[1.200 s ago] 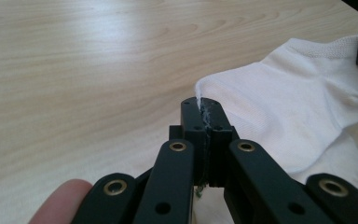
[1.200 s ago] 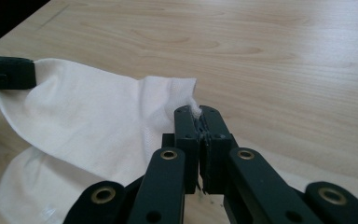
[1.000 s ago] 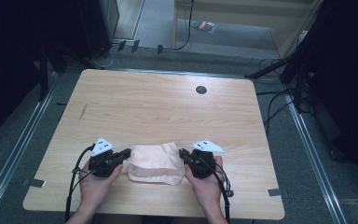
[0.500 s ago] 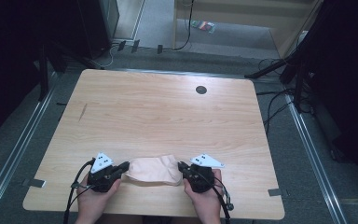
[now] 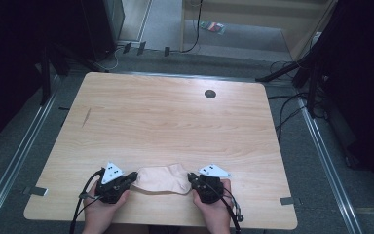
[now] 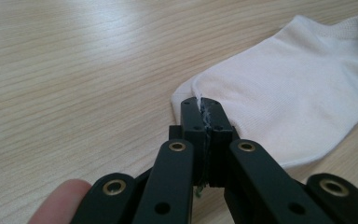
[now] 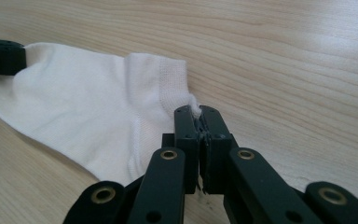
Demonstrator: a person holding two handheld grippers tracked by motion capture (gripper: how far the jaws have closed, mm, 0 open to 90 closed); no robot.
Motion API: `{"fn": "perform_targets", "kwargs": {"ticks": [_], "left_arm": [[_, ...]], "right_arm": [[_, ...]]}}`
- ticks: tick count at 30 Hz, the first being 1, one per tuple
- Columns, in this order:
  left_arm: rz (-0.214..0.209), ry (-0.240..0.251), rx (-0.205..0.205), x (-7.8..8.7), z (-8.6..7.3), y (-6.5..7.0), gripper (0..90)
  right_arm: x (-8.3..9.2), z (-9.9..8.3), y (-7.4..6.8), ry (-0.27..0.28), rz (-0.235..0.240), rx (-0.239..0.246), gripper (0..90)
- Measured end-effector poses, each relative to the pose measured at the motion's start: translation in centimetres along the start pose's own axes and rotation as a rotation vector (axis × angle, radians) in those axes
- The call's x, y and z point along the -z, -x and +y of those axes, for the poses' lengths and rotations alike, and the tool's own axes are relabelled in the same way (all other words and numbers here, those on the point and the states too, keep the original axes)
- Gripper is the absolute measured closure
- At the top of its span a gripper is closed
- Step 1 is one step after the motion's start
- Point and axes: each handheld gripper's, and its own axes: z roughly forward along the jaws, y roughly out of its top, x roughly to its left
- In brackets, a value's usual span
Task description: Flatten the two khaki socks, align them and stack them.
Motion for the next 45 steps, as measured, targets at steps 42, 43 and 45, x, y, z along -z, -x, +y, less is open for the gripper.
{"fn": "perform_targets", "kwargs": {"ticks": [42, 43, 45], "left_arm": [[0.038, 0.219, 0.174, 4.4, -1.2, -6.6, 1.8], [0.050, 0.217, 0.175, 4.6, -1.4, -7.0, 1.8], [0.063, 0.218, 0.176, 4.9, -1.7, -7.6, 1.8]], "right_arm": [[4.8, 0.2, 5.9, 0.223, -0.092, -0.047, 4.5], [5.0, 0.1, 6.2, 0.228, -0.098, -0.047, 4.4], [5.6, -0.1, 7.0, 0.235, -0.114, -0.050, 4.4]]}}
